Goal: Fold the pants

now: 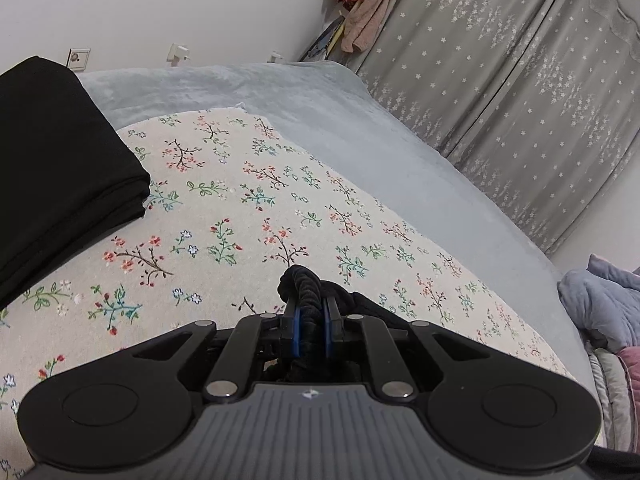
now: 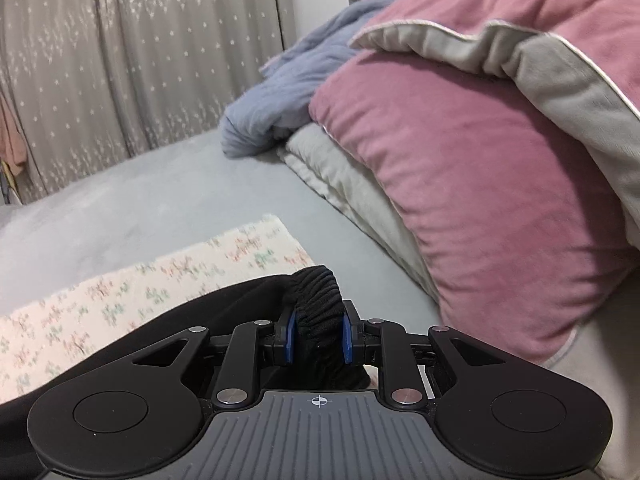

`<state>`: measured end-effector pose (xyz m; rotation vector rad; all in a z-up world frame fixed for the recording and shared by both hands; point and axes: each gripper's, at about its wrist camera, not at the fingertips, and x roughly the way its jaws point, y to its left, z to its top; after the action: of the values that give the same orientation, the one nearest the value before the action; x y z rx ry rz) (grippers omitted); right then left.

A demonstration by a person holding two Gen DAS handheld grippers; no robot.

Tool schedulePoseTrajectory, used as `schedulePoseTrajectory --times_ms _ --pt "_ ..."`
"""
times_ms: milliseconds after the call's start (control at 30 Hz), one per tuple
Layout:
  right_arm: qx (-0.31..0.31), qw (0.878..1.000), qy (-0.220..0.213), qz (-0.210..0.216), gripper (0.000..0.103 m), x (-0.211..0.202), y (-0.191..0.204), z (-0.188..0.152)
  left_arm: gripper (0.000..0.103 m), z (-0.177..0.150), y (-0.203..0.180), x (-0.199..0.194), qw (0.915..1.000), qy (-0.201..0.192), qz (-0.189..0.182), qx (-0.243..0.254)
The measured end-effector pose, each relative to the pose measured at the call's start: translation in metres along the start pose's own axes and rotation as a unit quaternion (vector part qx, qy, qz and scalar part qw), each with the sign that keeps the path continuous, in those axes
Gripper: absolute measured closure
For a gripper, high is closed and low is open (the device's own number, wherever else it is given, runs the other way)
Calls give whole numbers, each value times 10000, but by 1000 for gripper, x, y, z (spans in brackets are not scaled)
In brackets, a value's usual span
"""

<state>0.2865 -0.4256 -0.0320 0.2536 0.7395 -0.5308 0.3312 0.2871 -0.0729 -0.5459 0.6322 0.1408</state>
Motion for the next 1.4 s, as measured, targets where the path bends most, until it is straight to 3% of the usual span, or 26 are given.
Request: schedulePoseTrajectory --times_ms 267,500,833,1067,1167,1300,1333,1400 --pt "24 9999 148 -23 83 3 -8 -14 81 -2 -1 2 10000 19 24 76" --pt "-255 9991 290 -149 83 33 8 -11 81 -3 -3 16 9995 94 164 240" --pt "-110 9997 180 -88 83 36 22 13 81 -1 1 12 9999 82 87 17" --pt "-212 9996 -200 53 83 9 21 14 81 4 6 -10 9991 -140 -277 -273" --pt "-146 9962 -720 468 83 -24 20 18 82 2 13 -32 9953 -460 -742 -415" --pt "-425 9689 -1868 1565 82 -100 -5 -18 81 -13 44 -85 9794 -1205 -1623 19" --pt "-653 9617 -1966 1794 82 -113 -20 -40 81 -17 55 -93 9782 -1194 -1684 228" --pt "-929 9614 -1623 2018 81 -114 -52 -81 81 -23 71 -97 9822 -848 -1541 658"
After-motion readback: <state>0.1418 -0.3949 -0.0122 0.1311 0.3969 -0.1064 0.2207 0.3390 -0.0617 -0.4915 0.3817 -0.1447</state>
